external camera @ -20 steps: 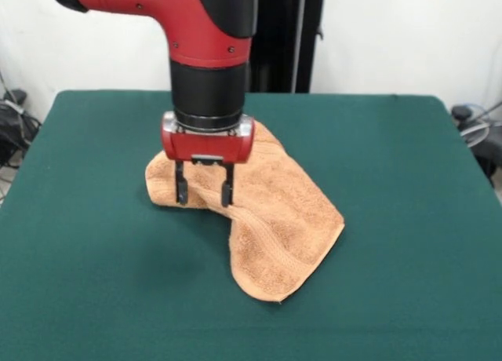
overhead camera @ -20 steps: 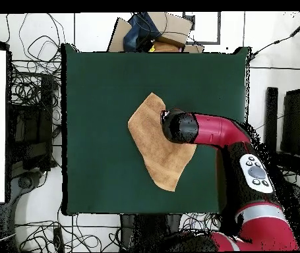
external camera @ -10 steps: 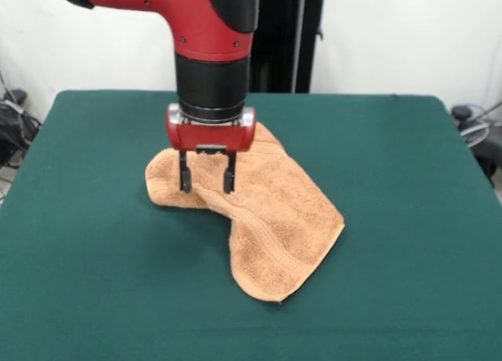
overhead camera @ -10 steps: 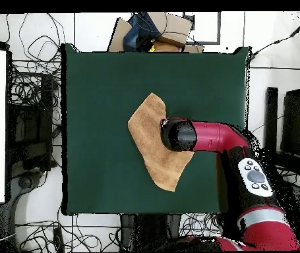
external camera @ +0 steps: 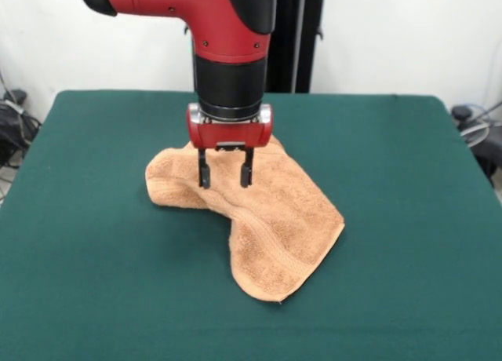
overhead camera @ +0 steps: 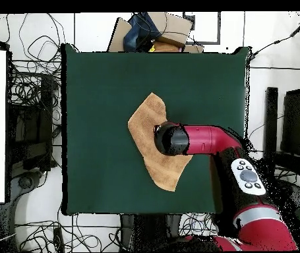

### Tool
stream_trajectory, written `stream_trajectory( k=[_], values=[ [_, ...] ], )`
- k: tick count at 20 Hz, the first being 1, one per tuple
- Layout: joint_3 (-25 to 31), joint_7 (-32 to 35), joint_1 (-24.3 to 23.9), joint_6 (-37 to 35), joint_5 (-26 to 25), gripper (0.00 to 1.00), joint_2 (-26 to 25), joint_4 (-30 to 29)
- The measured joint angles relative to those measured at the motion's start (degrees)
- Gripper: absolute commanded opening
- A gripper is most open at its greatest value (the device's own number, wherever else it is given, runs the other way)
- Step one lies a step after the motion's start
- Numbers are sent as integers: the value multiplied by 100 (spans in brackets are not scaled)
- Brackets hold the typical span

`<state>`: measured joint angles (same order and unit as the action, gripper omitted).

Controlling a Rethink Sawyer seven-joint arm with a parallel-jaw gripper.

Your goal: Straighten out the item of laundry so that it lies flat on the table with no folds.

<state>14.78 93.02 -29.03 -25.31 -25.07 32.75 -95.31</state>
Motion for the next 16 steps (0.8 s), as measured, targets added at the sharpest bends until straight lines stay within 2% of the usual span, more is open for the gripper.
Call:
stream_trajectory(
  k=[16],
  values=[
    [79,0,27,0,-22,100,-21,-1]
  ],
)
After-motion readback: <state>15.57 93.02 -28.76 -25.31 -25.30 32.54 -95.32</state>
